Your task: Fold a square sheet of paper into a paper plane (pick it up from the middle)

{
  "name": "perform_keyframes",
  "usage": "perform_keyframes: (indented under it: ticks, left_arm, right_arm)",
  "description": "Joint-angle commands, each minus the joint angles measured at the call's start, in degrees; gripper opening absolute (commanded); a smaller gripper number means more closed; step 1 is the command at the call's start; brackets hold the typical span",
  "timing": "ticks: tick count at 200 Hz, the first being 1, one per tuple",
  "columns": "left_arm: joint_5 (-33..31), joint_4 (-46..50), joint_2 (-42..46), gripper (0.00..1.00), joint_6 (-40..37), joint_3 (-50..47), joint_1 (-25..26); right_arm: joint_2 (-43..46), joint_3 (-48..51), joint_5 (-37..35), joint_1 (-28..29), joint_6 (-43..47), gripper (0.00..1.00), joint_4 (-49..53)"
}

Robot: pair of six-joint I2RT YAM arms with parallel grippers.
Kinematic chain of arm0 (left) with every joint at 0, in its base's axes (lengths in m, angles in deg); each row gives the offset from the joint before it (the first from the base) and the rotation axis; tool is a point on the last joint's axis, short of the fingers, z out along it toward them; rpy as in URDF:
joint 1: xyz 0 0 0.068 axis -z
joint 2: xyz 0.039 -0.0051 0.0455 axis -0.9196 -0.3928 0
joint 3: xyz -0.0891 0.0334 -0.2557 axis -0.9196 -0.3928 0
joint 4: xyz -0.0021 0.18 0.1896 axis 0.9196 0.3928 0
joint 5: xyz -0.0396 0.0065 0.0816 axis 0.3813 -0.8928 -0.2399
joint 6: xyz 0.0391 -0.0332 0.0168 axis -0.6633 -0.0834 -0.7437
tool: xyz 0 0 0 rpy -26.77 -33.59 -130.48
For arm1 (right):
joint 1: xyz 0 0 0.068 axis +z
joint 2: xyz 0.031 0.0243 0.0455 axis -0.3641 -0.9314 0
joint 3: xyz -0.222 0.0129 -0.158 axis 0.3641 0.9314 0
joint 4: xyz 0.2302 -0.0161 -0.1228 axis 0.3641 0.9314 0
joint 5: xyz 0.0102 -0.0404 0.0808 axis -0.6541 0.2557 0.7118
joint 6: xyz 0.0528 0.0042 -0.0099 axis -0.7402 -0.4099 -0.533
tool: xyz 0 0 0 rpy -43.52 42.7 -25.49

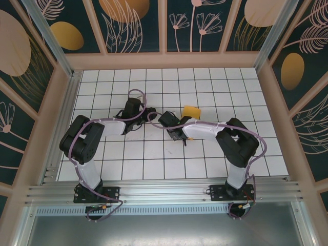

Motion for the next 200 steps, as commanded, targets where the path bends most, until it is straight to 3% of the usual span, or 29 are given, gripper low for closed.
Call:
perform_keyframes:
  ticks: [1,69,126,179,200]
  left_arm:
    - [1.4,-1.2,0.4,0.39,0.4,0.2,-0.3]
    - [3.8,-3.7,0.7,0.39,1.2,-0.9,-0.3]
    - [5.3,-3.2,0.3,0.39,1.3,0.7,-0.3]
    - [1.2,-1.4,4.1,0.39,1.1,-1.1,-0.3]
    - [0.5,-1.0,5.4,0.39,1.6,-1.7,-0.3]
  right_arm:
    - [2.0,0.3,1.1,0.5,-1.6,0.38,1.1]
    - [2.2,-1.0,3.2,-0.6,-3.1,0.0,0.9]
    - [4.2,0.3,6.5,-3.4,-2.6,0.0,-1.7]
    - [10.1,2.5,20.5,-3.7,-0.2,0.0,-5.1]
    - [12.0,3.2,22.0,-3.6,-0.3,0.0,-4.5]
